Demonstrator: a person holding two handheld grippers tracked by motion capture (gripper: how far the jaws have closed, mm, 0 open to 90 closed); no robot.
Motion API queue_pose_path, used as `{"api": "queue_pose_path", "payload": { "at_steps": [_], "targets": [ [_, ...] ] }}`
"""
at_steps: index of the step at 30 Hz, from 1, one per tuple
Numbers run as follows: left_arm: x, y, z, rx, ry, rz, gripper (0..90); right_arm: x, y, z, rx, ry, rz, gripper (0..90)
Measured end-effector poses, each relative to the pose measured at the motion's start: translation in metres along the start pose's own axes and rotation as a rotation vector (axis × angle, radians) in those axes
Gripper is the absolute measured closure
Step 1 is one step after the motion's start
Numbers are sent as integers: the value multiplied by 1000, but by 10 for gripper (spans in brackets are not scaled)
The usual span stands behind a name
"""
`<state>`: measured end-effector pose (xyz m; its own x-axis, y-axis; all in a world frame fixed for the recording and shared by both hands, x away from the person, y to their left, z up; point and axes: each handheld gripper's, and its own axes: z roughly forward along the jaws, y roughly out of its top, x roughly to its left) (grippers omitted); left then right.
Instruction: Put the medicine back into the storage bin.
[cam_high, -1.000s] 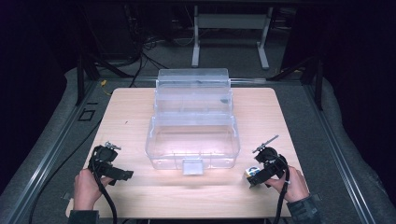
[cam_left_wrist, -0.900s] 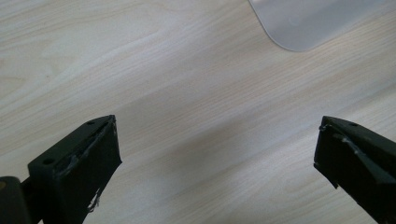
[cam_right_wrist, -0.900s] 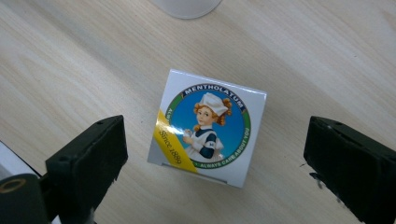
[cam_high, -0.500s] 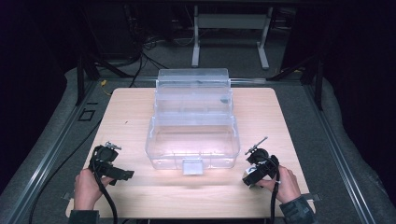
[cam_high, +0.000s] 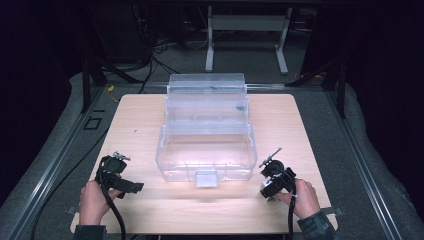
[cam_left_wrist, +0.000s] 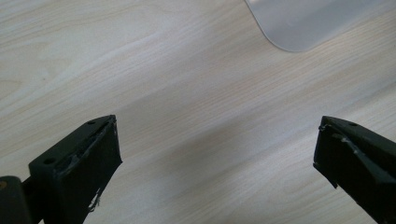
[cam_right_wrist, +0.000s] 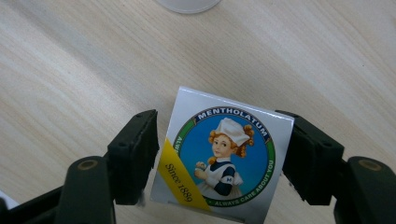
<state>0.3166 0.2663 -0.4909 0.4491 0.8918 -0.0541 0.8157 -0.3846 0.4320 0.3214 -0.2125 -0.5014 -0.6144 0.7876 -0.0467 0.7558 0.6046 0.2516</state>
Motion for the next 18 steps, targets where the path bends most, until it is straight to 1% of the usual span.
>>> {"api": "queue_pose_path", "payload": {
  "at_steps": [5,13,18],
  "targets": [
    [-1,1,0,4,-2,7,7,0,0,1,8,-4,0,377],
    [0,0,1,7,3,3,8,0,0,0,8,-1,-1,400],
    [0,0,1,5,5,6,9,-1,-1,-1,1,3,-17,415]
  ]
}}
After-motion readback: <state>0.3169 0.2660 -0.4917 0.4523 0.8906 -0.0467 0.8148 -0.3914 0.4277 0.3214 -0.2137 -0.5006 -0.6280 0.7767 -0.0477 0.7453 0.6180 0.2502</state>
